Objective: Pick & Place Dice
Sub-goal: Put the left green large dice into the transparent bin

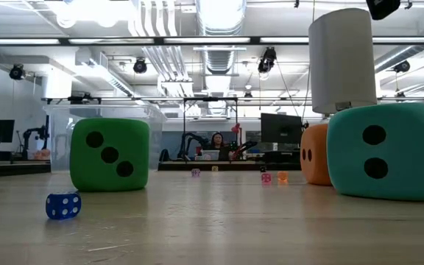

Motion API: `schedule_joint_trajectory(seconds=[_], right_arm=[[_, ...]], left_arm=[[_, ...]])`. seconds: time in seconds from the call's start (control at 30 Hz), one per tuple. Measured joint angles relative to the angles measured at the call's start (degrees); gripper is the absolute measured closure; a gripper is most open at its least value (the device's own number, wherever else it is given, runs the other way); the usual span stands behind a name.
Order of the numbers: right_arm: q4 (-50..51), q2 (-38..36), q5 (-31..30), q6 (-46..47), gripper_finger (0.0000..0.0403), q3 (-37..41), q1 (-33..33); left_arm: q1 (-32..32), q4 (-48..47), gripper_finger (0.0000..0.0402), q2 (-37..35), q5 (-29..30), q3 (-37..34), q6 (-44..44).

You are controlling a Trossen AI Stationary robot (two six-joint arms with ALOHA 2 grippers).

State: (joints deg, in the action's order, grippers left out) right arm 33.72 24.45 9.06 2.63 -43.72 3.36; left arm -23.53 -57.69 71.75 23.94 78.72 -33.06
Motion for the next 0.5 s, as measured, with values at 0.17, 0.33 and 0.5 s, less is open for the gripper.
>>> schedule_joint_trajectory(seconds=[0.17, 0.33, 0.5], right_arm=[[0.02, 0.04, 0.0, -0.02, 0.0394, 0.0, 0.0], [0.02, 0.02, 0.0, -0.02, 0.0394, 0.0, 0.0], [0.02, 0.02, -0.02, -0.03, 0.0394, 0.0, -0.04]], left_arm=[[0.02, 0.0, 0.0387, 0.0, -0.01, 0.0, 0.01], [0.04, 0.82, 0.0391, 1.15, -0.03, -0.22, -0.74], [0.37, 1.02, 0.0398, 5.3, -5.5, 0.02, -1.99]])
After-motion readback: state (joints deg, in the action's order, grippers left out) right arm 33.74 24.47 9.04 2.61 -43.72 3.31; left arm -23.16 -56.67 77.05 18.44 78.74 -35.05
